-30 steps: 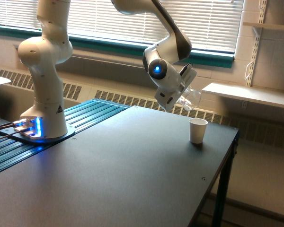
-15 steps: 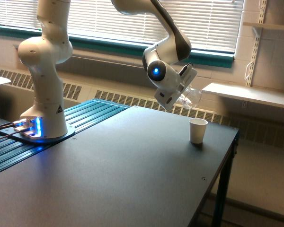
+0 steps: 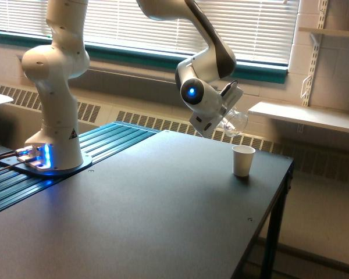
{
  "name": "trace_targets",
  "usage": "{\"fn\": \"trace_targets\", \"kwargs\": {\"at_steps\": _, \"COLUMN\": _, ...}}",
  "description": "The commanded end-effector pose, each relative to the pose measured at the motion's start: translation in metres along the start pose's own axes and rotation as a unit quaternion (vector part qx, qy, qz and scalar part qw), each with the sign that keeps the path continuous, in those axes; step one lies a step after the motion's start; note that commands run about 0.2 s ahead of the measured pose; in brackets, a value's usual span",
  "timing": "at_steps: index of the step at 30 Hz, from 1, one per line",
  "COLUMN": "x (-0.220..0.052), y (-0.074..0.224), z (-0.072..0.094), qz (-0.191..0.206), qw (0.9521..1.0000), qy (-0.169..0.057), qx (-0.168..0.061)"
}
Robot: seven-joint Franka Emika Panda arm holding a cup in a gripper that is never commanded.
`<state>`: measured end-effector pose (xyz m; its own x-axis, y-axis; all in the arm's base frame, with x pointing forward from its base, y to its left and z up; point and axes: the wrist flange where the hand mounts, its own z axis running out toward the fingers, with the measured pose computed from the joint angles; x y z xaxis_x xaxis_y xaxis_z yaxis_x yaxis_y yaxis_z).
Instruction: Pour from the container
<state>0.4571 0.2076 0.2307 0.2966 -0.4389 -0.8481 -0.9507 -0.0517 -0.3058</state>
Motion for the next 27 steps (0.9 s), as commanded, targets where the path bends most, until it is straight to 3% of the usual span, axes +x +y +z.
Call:
{"fn": "trace_targets", "kwargs": {"at_steps": 1, "x": 0.003, "y": -0.004, "z": -0.002, "qz": 0.016, "qw": 0.9998, "qy": -0.006, "qx": 0.004}}
{"fn": "trace_targets", "kwargs": {"at_steps": 17, "x": 0.007, "y": -0.006, "z": 0.004, "qz": 0.028, "qw": 0.9995, "qy": -0.018, "qx": -0.002}}
{"fn": "trace_targets", "kwargs": {"at_steps": 21, "x": 0.007, "y": -0.011, "z": -0.001, "qz": 0.02, "qw": 0.9998, "qy": 0.009, "qx": 0.003}}
{"fn": "trace_targets", "kwargs": {"at_steps": 27, "x": 0.0, "y": -0.015, "z": -0.003, "qz": 0.007, "qw": 0.9998, "qy": 0.014, "qx": 0.011}}
